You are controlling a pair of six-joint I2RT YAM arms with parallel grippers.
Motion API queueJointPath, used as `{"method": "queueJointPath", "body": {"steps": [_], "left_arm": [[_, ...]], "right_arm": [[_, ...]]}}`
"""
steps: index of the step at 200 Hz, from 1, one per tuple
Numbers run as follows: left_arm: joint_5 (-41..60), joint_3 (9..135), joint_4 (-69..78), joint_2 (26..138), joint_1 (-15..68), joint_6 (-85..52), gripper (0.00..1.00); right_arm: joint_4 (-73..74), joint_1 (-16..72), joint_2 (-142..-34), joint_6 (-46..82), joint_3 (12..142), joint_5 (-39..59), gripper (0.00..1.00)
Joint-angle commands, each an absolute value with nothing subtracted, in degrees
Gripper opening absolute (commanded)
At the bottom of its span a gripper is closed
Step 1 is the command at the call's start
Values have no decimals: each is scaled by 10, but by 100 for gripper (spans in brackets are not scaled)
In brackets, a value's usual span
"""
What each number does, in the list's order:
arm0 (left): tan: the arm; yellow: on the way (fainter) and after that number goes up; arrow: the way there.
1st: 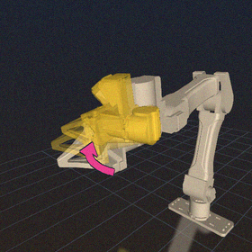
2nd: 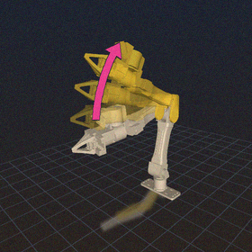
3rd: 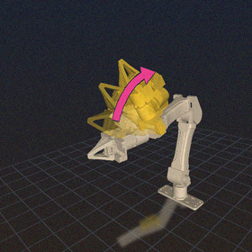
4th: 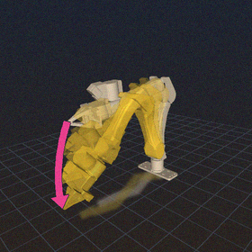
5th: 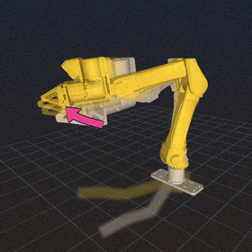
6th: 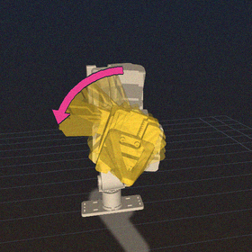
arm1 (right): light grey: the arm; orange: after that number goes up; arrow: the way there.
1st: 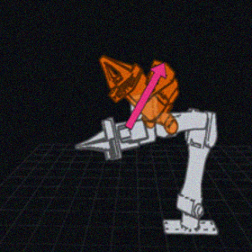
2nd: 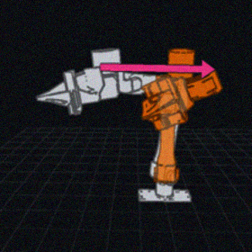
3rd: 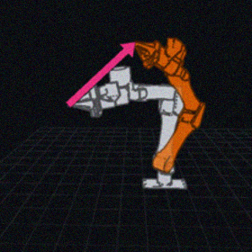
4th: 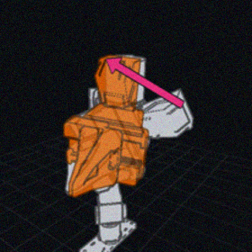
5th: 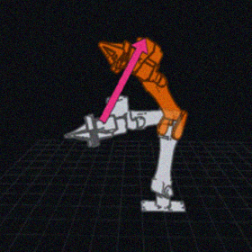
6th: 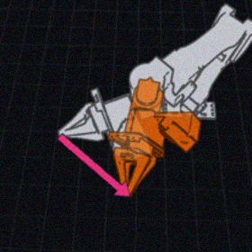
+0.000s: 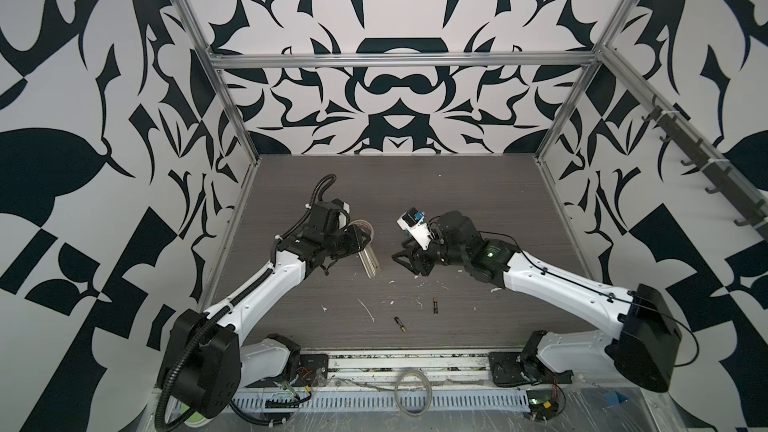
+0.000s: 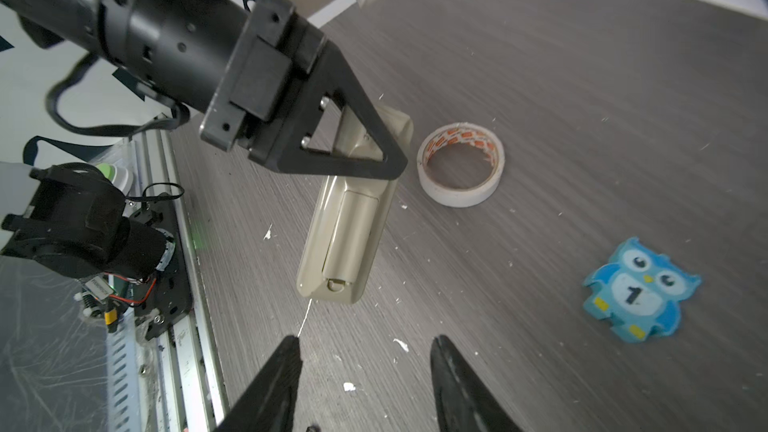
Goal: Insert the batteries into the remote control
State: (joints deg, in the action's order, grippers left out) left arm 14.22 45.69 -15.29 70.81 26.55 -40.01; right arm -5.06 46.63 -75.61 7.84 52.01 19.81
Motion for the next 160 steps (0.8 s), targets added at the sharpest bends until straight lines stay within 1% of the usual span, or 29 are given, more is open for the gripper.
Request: {"method": "queueJointPath", "body": {"steps": [1, 52, 78, 160], "left_arm": [[110, 479, -177, 714, 279, -391, 0], [90, 490, -183, 722, 300, -389, 0], [81, 494, -188, 725, 308, -388, 0], [76, 502, -187, 726, 317, -387, 0]], "right_arm": [[-23, 458, -768, 111, 535, 251, 57], [13, 452, -814, 137, 540, 299, 69], [21, 451, -832, 144, 543, 315, 73], [66, 447, -881, 170, 540, 334, 73]]}}
